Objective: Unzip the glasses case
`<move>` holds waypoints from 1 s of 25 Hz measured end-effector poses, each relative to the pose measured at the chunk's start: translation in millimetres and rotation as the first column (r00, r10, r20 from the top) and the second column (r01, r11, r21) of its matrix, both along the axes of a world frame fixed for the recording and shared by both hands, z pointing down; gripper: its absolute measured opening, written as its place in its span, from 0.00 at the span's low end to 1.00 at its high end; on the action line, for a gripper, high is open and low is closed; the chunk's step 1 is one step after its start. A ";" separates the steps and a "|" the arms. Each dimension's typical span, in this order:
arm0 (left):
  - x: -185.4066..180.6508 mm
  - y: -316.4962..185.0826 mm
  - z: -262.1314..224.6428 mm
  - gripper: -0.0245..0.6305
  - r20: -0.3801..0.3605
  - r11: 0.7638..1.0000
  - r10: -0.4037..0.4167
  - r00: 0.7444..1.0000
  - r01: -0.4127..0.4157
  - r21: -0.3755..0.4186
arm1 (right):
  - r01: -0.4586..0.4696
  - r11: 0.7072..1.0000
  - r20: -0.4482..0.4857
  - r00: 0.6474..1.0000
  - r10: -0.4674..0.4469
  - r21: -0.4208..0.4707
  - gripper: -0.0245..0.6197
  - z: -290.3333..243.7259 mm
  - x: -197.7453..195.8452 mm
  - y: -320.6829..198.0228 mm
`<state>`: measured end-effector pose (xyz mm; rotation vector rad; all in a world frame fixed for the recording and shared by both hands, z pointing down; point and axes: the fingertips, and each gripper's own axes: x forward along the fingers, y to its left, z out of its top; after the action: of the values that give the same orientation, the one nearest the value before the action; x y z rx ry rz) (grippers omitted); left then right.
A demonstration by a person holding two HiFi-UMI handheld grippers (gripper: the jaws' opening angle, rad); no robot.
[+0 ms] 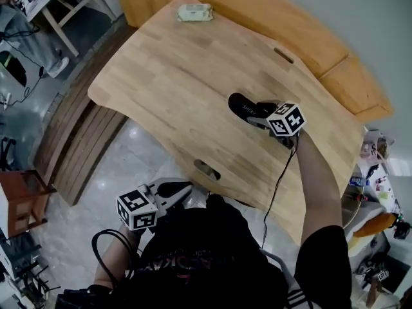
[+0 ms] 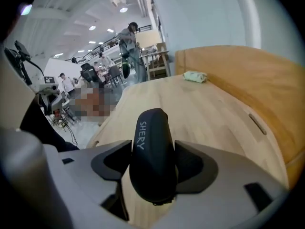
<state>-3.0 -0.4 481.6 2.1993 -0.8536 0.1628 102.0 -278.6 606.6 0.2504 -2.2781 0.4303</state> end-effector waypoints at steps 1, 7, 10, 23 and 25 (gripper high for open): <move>1.5 -1.4 2.1 0.06 0.009 1.000 -0.015 1.000 0.016 -0.007 | 0.035 0.999 -0.022 0.999 -0.035 0.002 0.49 6.8 -2.3 -5.9; 4.1 -9.0 6.2 0.06 0.045 0.992 -0.110 0.993 0.112 -0.048 | 0.164 0.986 -0.074 0.984 -0.165 -0.012 0.49 33.9 -19.1 -35.9; 7.1 -9.1 7.9 0.06 0.052 0.985 -0.152 0.987 0.155 -0.072 | 0.193 0.981 -0.072 0.978 -0.195 -0.030 0.50 42.7 -23.8 -44.2; 15.7 -1.0 16.4 0.06 0.053 0.972 -0.196 0.979 0.201 -0.119 | 0.278 0.959 -0.093 0.958 -0.272 0.050 0.52 56.4 -31.4 -50.7; 16.3 0.6 16.4 0.06 0.049 0.974 -0.191 0.980 0.195 -0.117 | 0.280 0.958 -0.101 0.957 -0.273 0.066 0.56 53.4 -30.1 -52.4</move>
<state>13.3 0.2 498.0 1.9931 -1.0453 0.1576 71.9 -330.9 659.9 -0.0118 -2.2014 0.1782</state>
